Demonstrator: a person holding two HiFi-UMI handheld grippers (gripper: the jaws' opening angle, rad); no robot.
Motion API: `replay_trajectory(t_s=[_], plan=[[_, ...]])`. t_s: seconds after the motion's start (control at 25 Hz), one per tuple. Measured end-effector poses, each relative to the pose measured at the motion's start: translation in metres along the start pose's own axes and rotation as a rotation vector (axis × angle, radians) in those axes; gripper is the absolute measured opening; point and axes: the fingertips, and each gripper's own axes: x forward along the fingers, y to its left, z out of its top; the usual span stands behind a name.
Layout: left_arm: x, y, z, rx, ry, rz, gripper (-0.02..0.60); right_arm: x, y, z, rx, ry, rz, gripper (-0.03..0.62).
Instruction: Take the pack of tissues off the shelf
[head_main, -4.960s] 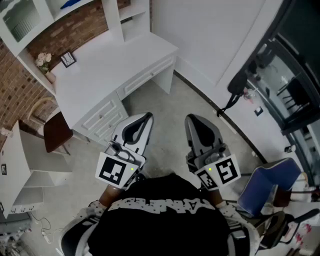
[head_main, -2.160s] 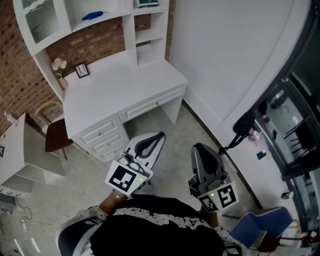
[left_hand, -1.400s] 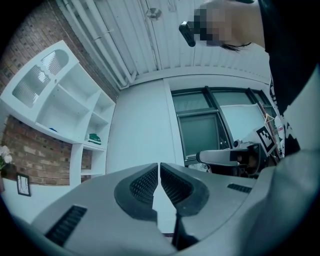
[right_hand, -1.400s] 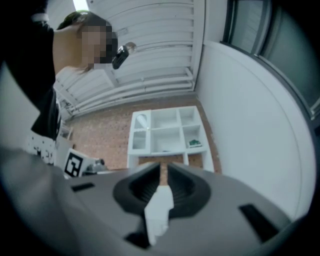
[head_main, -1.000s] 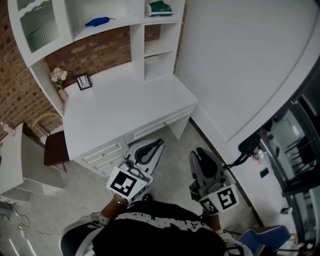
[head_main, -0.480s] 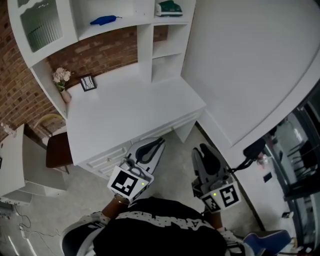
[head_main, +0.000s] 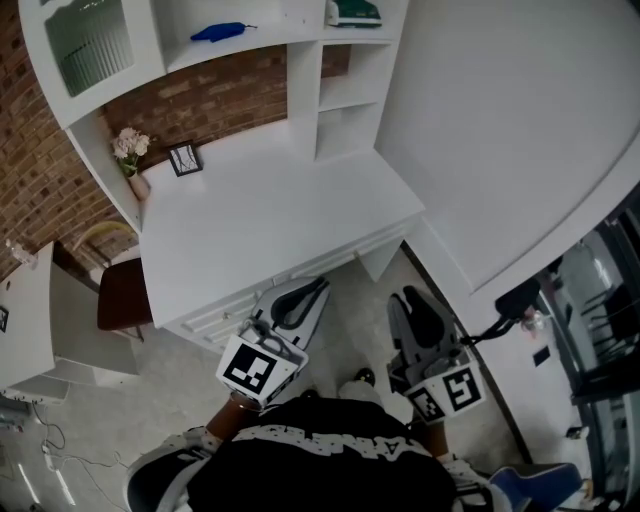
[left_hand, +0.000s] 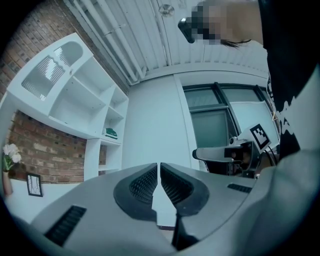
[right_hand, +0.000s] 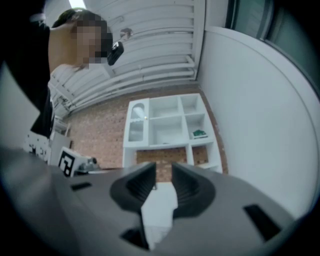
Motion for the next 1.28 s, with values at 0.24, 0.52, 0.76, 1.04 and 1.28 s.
replay_trajectory(t_s=[0.24, 0.52, 0.76, 1.04, 1.28], plan=[[0.007, 0.011, -0.002, 0.006, 0.0, 0.024, 0.037, 0.014, -0.012, -0.002, 0.001, 0.007, 0.009, 0.097], [0.032, 0.03, -0.005, 0.02, 0.004, 0.069, 0.037, 0.035, -0.042, -0.002, -0.004, 0.007, 0.033, 0.097], [0.063, 0.045, -0.007, 0.029, 0.005, 0.105, 0.038, 0.06, -0.074, -0.002, 0.009, 0.006, 0.066, 0.097], [0.093, 0.064, -0.01, 0.046, 0.024, 0.146, 0.038, 0.087, -0.107, -0.006, 0.025, 0.009, 0.098, 0.097], [0.116, 0.075, -0.013, 0.058, 0.043, 0.184, 0.04, 0.103, -0.137, -0.005, 0.055, -0.006, 0.121, 0.098]])
